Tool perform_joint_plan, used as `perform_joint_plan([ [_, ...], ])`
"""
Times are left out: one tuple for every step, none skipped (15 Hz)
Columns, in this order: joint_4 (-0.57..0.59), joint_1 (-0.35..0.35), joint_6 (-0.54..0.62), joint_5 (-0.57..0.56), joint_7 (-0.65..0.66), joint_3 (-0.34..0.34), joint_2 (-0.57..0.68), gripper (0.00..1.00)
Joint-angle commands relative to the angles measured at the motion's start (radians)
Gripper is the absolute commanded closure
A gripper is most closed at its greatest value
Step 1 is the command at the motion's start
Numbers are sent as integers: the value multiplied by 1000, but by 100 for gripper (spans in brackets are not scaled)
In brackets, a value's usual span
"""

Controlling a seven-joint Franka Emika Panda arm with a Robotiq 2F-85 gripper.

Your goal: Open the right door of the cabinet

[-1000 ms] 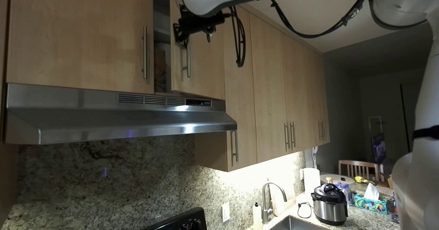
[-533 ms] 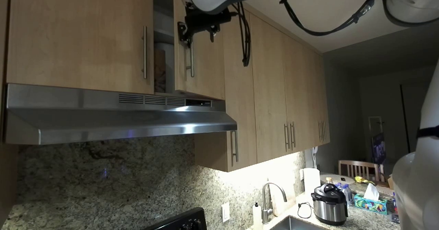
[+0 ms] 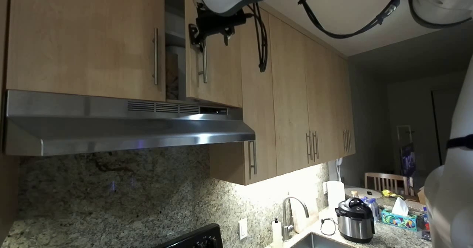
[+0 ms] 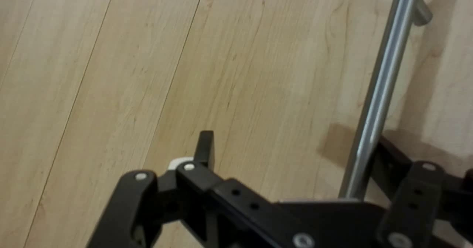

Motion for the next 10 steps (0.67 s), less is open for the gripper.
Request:
perform_joint_plan([
  [-18, -44, -31, 14, 22, 17, -34, 0],
  [-22, -48, -37, 10, 26, 19, -40, 0],
  [-26, -50, -41, 11, 26, 17, -46, 0],
  [-30, -51, -41, 12, 24, 16, -51, 0],
  [-36, -51, -42, 13, 19, 13, -59, 0],
  [-47, -52, -38, 16, 14, 8, -73, 0],
  [-54, -51, -35, 23, 9, 5, -82, 0],
  [-62, -49, -31, 36, 7, 2, -96, 0],
  [-69, -50, -30, 42, 6, 2, -108, 0],
  [-79, -52, -28, 53, 4, 0, -123, 0],
])
